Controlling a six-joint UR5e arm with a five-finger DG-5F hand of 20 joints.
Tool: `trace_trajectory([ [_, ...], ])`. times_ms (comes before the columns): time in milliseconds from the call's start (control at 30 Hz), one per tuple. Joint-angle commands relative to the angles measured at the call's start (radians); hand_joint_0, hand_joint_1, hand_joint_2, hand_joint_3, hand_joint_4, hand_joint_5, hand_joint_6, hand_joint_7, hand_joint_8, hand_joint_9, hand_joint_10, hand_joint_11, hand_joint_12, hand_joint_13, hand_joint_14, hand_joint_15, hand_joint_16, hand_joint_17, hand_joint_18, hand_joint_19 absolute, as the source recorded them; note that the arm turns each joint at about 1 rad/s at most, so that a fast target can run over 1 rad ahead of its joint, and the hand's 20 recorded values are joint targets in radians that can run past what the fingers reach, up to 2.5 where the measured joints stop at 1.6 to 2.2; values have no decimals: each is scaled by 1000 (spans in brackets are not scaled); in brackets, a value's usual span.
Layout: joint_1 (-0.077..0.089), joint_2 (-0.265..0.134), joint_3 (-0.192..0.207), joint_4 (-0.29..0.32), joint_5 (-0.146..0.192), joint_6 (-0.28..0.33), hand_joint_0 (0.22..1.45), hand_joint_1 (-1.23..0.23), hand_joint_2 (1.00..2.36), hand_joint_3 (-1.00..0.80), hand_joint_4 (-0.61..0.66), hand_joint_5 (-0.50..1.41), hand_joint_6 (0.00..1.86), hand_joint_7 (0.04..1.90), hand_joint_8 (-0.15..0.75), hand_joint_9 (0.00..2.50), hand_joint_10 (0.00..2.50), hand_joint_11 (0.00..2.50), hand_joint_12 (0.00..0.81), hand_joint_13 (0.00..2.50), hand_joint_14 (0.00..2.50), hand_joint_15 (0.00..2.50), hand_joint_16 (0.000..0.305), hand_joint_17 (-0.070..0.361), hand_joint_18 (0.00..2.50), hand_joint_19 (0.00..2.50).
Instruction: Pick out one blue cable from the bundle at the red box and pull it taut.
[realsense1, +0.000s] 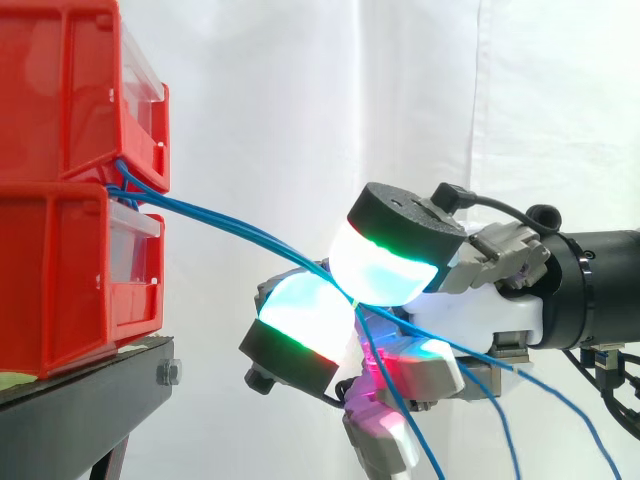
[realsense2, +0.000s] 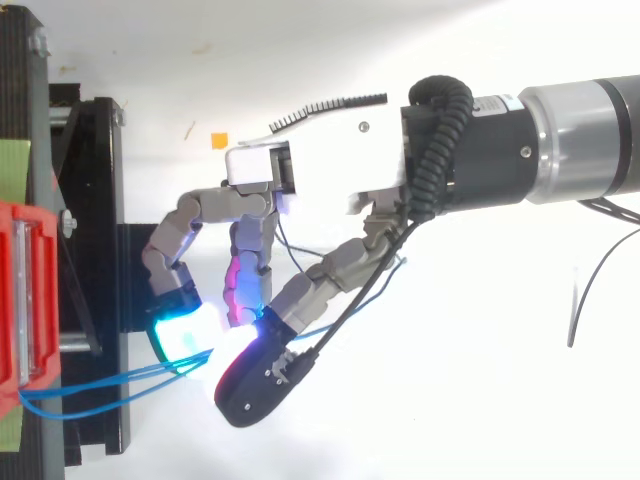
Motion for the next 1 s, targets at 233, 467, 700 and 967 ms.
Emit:
trace_trajectory([
  [233,0,0,1,0,-1,0,629,-848,1019,-146,42,-50,894,1200,351,1564,27,778,408,1250,22,632,51,115,1041,755],
  [467,0,0,-1,0,0,0,668,-832,1014,-319,101,-61,895,1204,340,1549,29,815,391,1238,25,654,47,105,1008,777],
  [700,0,0,1,0,0,0,636,-730,1012,-362,86,-58,893,1206,332,1554,28,801,385,1226,24,640,46,103,990,782],
  [967,0,0,1,0,0,0,633,-683,1013,-350,60,-55,891,1188,334,1551,28,792,380,1217,23,639,45,102,983,792],
])
